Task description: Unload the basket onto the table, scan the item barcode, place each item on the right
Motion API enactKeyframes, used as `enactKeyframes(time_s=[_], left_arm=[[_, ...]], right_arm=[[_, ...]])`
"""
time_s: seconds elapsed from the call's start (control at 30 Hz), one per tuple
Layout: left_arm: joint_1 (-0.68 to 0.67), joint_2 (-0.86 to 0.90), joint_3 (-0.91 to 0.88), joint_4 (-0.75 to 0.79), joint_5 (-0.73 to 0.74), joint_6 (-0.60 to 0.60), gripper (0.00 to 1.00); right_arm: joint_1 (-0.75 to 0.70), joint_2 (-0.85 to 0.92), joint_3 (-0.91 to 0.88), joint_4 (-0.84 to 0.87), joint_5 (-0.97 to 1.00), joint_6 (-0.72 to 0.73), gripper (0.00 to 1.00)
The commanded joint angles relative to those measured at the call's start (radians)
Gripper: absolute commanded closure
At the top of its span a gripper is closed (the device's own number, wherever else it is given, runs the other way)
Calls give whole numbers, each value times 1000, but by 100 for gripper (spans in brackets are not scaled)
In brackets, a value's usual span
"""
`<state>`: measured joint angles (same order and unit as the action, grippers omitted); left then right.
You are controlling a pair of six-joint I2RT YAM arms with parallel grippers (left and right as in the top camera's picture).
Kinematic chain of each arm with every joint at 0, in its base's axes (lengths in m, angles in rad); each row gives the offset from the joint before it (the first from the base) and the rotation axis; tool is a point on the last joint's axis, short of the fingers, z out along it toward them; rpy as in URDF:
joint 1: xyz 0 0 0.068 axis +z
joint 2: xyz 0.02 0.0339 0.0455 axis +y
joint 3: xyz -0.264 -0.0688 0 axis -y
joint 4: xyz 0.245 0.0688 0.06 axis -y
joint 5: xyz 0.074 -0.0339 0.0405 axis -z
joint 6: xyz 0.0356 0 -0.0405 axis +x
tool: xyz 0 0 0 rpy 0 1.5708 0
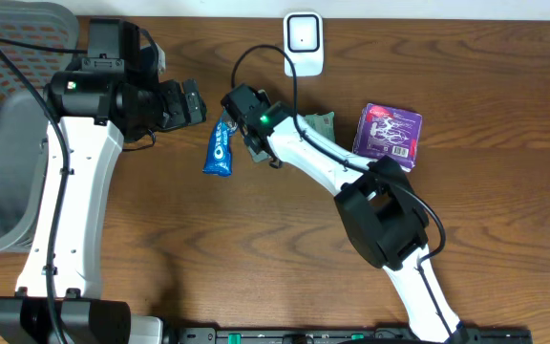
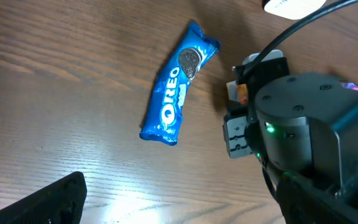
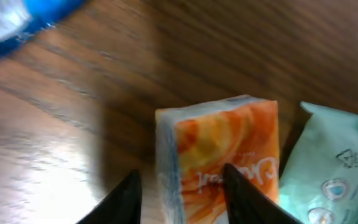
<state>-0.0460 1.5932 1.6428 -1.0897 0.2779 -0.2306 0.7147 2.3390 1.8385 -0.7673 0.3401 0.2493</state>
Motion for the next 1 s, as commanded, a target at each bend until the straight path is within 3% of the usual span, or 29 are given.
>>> enactKeyframes(time_s=[0.0, 0.07, 0.1, 0.37, 0.63, 0.77, 0.93, 0.97], left_arm=[[2, 2, -3, -2, -10, 13, 2], [2, 2, -2, -2, -10, 13, 2], [2, 2, -3, -2, -10, 13, 2], [2, 2, -3, -2, -10, 13, 2], [2, 2, -3, -2, -10, 13, 2], [2, 2, -3, -2, -10, 13, 2], [2, 2, -3, -2, -10, 13, 2], [2, 2, -3, -2, -10, 13, 2]], right_arm=[[0, 19, -42, 1, 2, 29, 80], [-3, 19, -42, 1, -5, 46, 96], [-4, 19, -40, 2, -13, 55, 99], [-76, 8, 86, -45, -373, 61, 99], [-262, 9, 156, -58, -1060, 61, 99], [-335, 12, 140, -58, -1172, 63, 99], [-349, 12, 94, -60, -1150, -4, 98], [-340, 12, 93, -60, -1145, -35, 92]])
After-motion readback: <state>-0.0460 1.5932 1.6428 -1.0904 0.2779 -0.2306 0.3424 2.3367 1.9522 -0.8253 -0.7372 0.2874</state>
